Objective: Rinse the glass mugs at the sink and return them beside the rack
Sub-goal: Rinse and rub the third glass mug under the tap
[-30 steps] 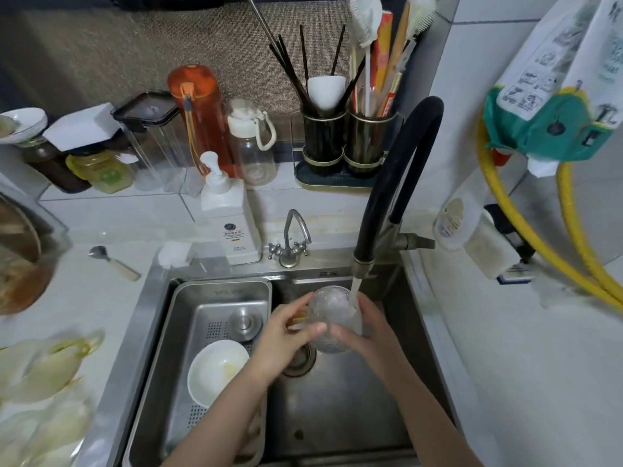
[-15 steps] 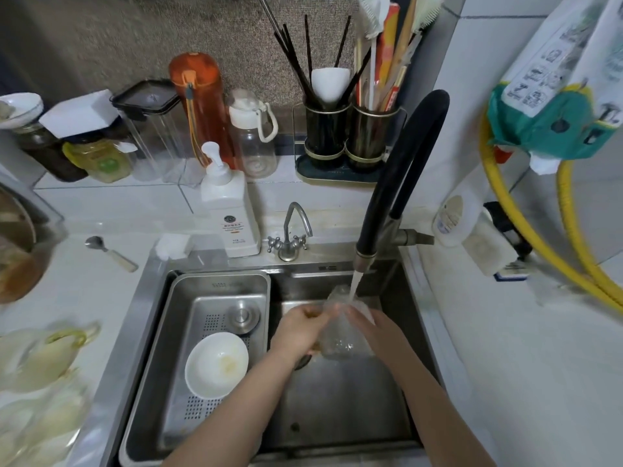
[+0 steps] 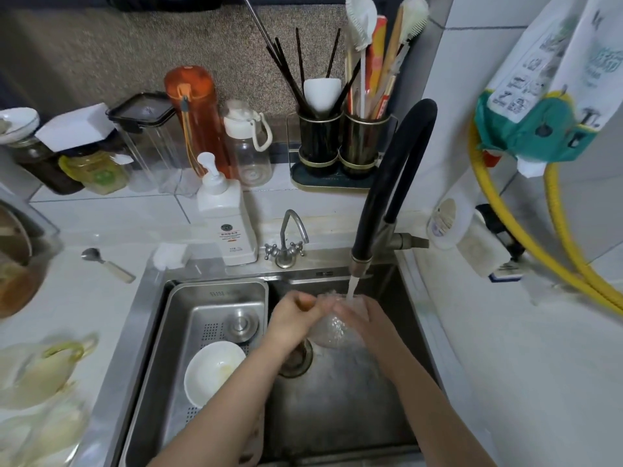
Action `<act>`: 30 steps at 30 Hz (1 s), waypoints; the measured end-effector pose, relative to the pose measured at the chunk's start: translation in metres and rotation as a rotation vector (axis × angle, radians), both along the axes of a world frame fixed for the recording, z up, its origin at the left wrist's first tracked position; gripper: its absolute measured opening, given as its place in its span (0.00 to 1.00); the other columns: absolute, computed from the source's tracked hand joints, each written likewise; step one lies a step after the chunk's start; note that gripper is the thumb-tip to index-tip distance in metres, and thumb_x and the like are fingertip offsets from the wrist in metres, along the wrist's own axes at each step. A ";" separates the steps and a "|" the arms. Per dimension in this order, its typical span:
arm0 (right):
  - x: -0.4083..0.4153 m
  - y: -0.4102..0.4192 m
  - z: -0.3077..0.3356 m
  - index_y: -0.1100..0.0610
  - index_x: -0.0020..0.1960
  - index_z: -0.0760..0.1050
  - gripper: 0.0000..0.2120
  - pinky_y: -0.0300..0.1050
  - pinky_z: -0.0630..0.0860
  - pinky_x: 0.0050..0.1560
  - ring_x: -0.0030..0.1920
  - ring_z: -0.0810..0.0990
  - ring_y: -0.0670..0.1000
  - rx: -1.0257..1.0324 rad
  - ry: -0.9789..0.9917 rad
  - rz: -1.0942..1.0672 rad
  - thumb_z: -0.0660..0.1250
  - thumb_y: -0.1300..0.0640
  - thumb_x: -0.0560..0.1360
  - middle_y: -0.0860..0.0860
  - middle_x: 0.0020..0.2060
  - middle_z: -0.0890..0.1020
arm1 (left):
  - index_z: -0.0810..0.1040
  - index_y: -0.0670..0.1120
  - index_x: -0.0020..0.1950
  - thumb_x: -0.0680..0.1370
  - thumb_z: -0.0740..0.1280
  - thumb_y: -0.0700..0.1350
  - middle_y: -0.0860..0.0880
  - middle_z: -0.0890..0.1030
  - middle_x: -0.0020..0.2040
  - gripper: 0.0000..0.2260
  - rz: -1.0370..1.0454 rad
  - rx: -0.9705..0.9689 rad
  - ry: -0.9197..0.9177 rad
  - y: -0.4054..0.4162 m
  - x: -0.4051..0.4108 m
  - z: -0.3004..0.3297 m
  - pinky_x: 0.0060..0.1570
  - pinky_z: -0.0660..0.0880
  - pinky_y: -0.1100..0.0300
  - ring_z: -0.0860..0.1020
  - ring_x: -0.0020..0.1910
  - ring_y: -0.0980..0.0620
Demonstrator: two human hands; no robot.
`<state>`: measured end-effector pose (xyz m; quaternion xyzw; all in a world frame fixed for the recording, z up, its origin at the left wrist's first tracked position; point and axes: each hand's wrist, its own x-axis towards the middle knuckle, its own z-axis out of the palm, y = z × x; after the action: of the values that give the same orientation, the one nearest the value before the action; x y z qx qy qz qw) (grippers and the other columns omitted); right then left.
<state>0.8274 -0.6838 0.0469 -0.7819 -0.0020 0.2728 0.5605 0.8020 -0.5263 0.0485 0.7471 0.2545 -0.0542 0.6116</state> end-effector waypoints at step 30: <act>-0.017 -0.008 0.003 0.46 0.70 0.64 0.40 0.52 0.70 0.66 0.68 0.71 0.46 0.128 -0.185 0.043 0.76 0.40 0.63 0.43 0.66 0.72 | 0.77 0.50 0.52 0.72 0.66 0.64 0.46 0.82 0.48 0.19 0.024 -0.124 0.078 -0.001 -0.003 -0.001 0.30 0.75 0.62 0.81 0.43 0.49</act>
<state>0.8109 -0.6923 0.0497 -0.7662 -0.0880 0.2106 0.6007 0.7986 -0.5269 0.0479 0.7019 0.2834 -0.0917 0.6470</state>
